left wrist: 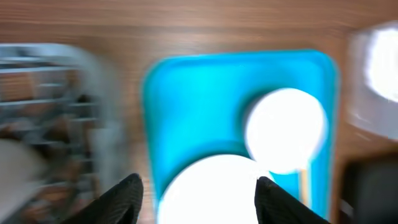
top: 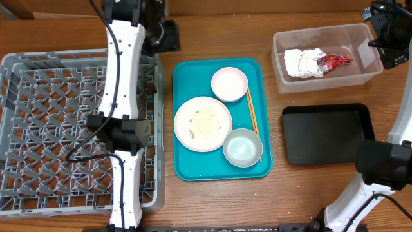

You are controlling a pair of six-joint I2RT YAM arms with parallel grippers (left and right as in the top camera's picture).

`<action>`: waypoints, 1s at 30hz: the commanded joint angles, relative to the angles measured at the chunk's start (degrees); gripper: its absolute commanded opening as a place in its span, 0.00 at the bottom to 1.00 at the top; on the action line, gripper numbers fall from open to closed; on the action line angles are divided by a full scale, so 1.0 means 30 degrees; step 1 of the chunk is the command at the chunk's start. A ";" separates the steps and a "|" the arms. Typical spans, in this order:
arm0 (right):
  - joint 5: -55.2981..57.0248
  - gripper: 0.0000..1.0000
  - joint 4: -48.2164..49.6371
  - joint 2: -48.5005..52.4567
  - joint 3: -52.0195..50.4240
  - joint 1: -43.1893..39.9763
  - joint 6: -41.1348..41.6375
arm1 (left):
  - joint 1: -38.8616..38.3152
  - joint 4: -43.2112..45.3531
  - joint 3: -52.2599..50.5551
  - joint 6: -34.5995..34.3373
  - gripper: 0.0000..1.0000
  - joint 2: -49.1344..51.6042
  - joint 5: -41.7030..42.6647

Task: Sort waste into correct bins and load items into the dishwasher
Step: 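Lower the left gripper and grasp the pink bowl rim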

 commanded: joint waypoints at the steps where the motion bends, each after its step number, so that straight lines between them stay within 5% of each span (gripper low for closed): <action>1: 0.0197 1.00 0.0036 -0.0015 0.0051 -0.0036 -0.0015 | -0.1705 0.0044 0.0182 0.0896 0.61 0.0029 0.2907; 5: 0.0189 1.00 0.0036 -0.0015 0.0051 -0.0036 -0.0015 | -0.3599 0.0678 -0.0117 0.0896 0.70 0.0153 0.0408; 15: 0.0189 1.00 0.0036 -0.0015 0.0051 -0.0036 -0.0015 | -0.7766 0.4022 -0.3985 0.1348 0.69 0.0182 -0.4182; 30: 0.0189 1.00 0.0036 -0.0015 0.0051 -0.0036 -0.0015 | -0.8961 0.7089 -0.9544 0.2652 0.60 0.0182 -0.4597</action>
